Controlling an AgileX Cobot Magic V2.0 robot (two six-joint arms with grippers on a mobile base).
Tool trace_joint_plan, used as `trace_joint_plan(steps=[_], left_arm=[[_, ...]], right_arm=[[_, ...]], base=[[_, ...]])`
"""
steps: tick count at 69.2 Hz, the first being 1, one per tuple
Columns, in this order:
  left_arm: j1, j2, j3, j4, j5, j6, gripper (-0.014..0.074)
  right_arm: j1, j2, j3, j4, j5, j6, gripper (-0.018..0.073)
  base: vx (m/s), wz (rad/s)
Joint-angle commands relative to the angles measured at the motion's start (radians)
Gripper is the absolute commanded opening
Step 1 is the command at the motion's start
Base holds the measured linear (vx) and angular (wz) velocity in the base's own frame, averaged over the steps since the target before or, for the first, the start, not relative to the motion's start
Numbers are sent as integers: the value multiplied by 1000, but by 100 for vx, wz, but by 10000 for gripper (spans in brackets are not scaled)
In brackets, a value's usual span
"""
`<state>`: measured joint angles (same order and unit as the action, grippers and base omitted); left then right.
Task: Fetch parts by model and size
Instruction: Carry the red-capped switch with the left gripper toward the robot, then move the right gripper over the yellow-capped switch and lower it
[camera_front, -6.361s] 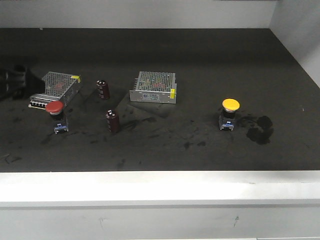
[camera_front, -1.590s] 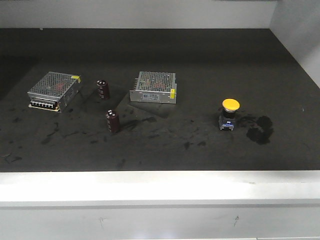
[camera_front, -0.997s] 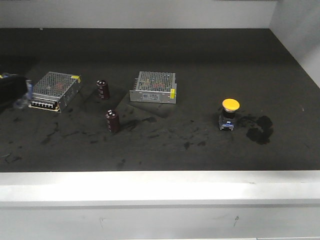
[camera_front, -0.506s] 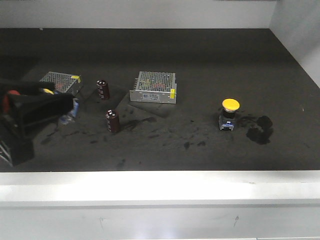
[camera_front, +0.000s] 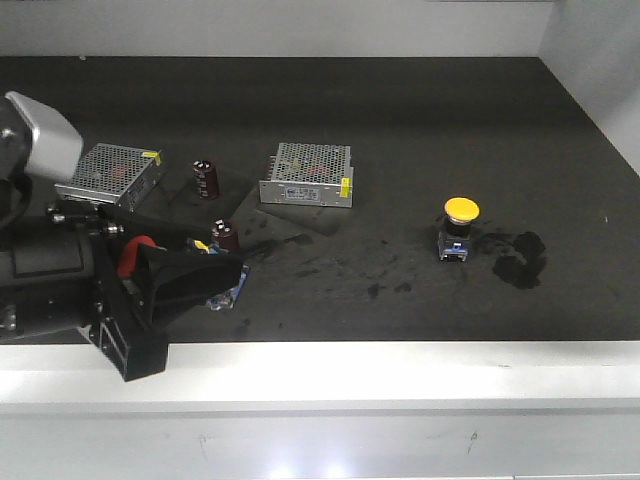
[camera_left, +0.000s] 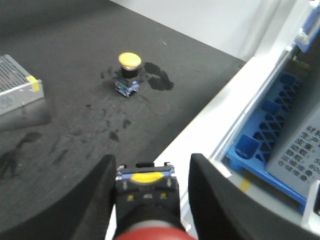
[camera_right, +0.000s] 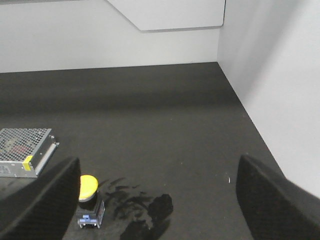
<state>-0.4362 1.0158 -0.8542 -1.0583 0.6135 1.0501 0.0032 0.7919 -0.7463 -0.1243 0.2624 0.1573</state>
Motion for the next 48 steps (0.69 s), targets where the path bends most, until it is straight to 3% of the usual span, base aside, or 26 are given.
trace_joint_plan(steps=[1, 14, 24, 32, 42, 48], left_arm=[[-11, -10, -26, -57, -22, 1, -8], [-11, -11, -26, -56, -18, 1, -8], [-11, -11, -26, -56, -18, 0, -8], [-10, -11, -26, -56, -18, 0, -8], [-10, -11, -26, -56, -18, 0, -8], [-10, -11, -26, -56, -18, 0, -8]], right_arm=[[-2, -2, -34, -10, -99, -1, 594], [-2, -2, -34, 4, -115, -1, 594], [-2, -2, -34, 94, -95, -8, 594], [8, 10, -55, 198, -20, -121, 594], [130, 107, -179, 384, 159, -358, 594], [190, 192, -269, 441, 243, -387, 594]], base=[[0, 0], [0, 0], [0, 0], [0, 0], [0, 0], [0, 0]])
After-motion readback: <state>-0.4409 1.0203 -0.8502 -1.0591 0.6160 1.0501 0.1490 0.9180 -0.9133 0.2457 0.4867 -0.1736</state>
